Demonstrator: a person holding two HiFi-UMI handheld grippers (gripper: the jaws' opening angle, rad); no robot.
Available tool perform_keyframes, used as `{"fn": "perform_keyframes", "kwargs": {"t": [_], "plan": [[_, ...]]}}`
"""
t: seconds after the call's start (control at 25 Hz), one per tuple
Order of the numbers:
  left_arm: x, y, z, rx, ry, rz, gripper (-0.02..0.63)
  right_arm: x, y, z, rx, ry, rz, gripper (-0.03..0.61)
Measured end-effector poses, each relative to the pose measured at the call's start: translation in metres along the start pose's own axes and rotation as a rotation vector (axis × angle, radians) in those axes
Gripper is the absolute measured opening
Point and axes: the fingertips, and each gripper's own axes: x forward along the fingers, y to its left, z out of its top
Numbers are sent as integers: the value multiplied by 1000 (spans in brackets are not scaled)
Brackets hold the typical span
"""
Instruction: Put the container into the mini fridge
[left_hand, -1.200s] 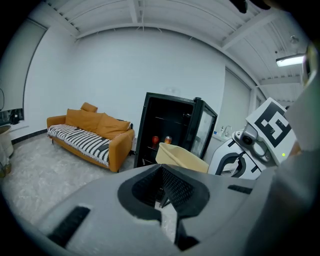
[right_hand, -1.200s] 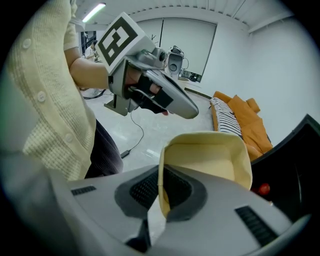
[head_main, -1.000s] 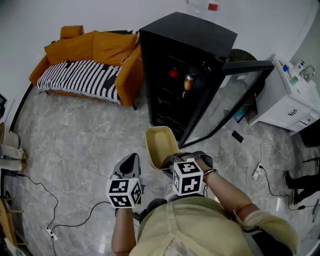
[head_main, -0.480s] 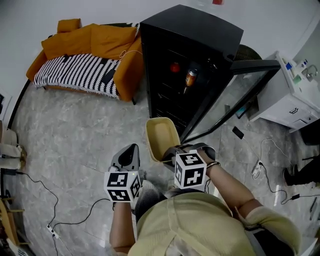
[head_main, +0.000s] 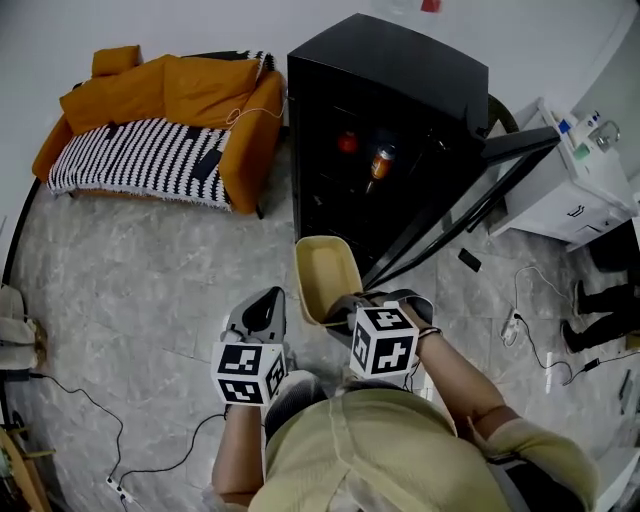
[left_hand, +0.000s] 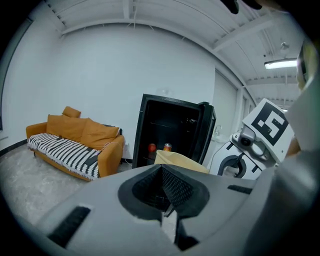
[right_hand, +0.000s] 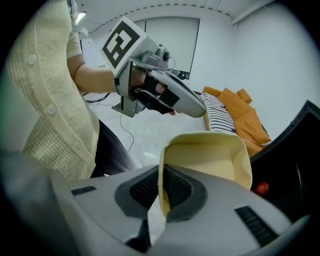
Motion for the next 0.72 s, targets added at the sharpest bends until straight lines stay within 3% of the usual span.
{"fn": "perform_keyframes", "kwargs": {"t": [0.24,0.4,0.72], "plan": [[10,26,7,7,31,-80,21,9,-26,17,62,32,-35,29],[17,33,18,-12,37,-182,21,15,-42,23,117,57,-60,29],[27,57,32,87,53,-269,21,18,-76,36,223,83,-134,29]]}}
